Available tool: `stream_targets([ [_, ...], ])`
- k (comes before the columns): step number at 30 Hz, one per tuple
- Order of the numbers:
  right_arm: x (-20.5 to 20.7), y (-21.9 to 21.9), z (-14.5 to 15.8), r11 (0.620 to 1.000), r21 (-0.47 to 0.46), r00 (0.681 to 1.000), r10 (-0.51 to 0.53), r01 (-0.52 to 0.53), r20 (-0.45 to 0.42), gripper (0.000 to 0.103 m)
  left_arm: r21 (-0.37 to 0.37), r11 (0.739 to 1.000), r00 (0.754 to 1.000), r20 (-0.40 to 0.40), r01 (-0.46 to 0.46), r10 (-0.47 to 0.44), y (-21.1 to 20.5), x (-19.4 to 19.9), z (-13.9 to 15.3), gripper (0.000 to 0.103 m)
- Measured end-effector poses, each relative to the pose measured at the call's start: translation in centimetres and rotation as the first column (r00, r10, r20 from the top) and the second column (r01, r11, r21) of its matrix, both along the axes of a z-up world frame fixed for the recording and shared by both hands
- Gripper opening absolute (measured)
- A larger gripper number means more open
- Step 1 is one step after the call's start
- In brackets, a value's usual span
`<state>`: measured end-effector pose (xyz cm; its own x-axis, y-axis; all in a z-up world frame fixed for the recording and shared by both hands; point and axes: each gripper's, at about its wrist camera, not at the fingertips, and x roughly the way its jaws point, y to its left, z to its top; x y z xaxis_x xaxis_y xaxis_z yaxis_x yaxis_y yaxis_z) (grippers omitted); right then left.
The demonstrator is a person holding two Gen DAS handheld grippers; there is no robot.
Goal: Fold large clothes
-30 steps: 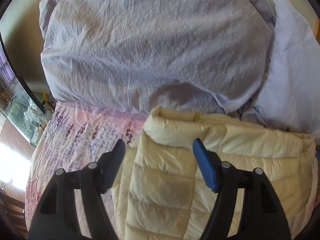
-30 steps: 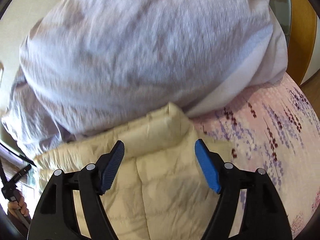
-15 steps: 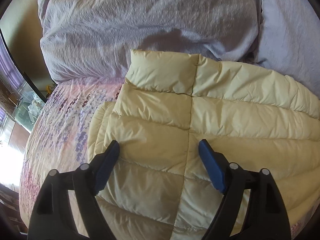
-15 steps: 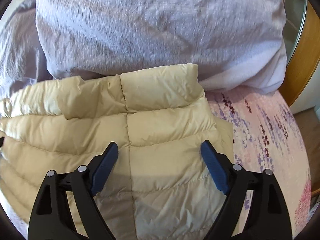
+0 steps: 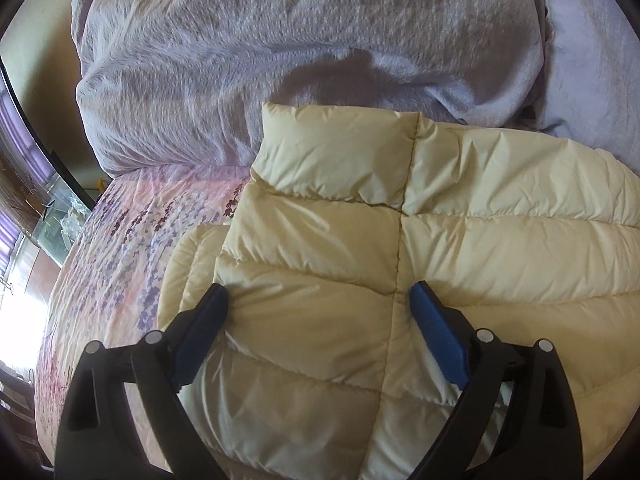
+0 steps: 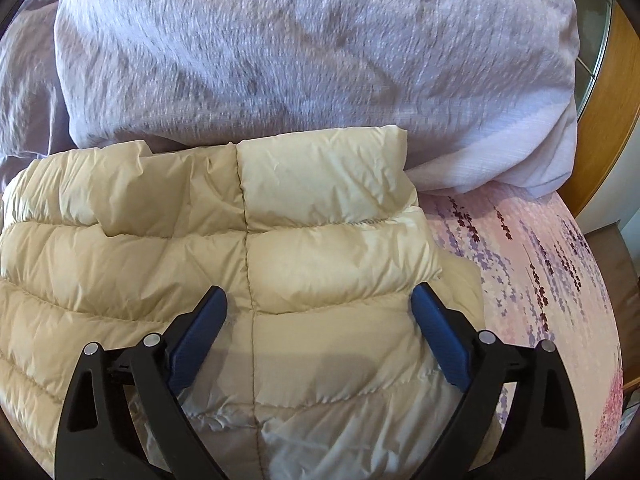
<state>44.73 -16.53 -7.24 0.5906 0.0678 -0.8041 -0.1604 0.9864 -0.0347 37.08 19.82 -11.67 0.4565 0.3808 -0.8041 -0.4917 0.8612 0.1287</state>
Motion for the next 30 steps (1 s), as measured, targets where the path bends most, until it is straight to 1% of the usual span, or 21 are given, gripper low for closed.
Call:
stream_targets([
  [11, 1.9, -0.3, -1.4, 1.000, 0.004, 1.000, -0.008, 0.008, 0.007, 0.098, -0.030, 0.999, 1.000, 0.007, -0.021, 0.021, 1.5, 1.2, -0.6, 0.098],
  [21, 2.6, -0.9, -2.3, 1.000, 0.017, 1.000, -0.013, 0.013, 0.018, 0.101, -0.049, 0.998, 1.000, 0.006, -0.029, 0.029, 1.9, 1.5, -1.0, 0.100],
  [26, 3.0, -1.3, -2.4, 1.000, 0.023, 1.000, -0.010, 0.010, -0.004, 0.101, -0.064, 0.997, 0.999, -0.011, -0.030, 0.030, 2.1, 1.5, -0.9, 0.100],
  [30, 3.0, -2.0, -1.5, 0.999, 0.028, 0.999, -0.023, 0.024, -0.041, 0.101, -0.094, 0.995, 0.999, -0.028, -0.036, 0.034, 2.4, 0.6, 0.0, 0.100],
])
